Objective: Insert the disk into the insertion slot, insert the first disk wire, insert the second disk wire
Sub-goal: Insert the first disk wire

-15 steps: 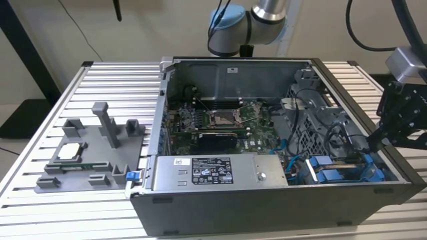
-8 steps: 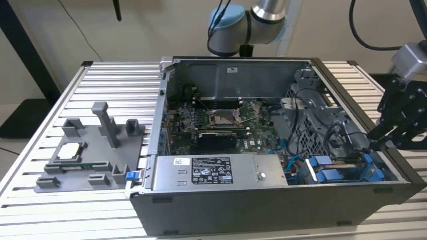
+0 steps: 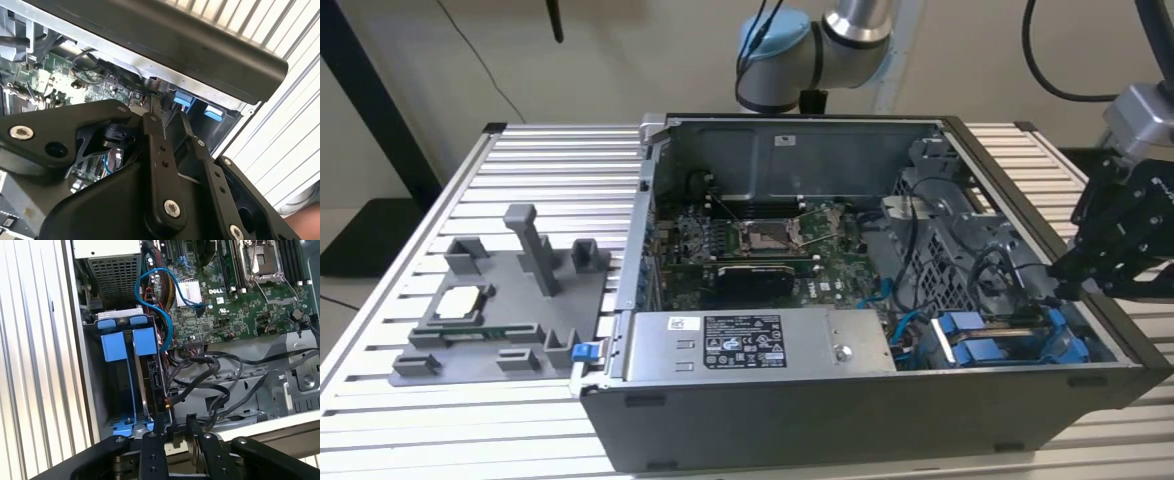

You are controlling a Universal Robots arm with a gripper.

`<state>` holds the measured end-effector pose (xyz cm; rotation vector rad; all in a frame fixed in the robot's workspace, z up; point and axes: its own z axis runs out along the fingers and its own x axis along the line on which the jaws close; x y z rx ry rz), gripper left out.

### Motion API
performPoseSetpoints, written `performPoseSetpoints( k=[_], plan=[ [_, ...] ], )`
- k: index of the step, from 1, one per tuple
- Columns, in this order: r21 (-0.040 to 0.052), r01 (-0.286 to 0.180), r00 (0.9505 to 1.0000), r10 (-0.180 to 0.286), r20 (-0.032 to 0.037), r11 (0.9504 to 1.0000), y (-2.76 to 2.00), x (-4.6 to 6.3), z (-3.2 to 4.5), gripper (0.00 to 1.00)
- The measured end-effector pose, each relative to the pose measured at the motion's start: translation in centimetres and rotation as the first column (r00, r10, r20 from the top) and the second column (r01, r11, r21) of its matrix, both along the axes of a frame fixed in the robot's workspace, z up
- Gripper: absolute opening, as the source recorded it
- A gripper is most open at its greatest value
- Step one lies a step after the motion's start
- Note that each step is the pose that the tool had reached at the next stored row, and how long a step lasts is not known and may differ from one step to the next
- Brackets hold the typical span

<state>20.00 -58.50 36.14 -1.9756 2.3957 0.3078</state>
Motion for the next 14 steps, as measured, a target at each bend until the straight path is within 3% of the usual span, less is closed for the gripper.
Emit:
performPoseSetpoints(
  k=[1, 2, 14],
  plan=[
    [0.0043, 0.002, 1.0000, -0.002, 0.0000, 1.0000, 0.00, 0.00, -0.01, 1.00],
    [0.0087, 0.004, 1.0000, -0.004, 0.0000, 1.0000, 0.01, 0.00, -0.02, 0.00],
    [0.0302, 0.015, 0.9999, -0.015, -0.0003, 0.9994, 0.00, -0.24, 0.05, 0.00]
  ],
)
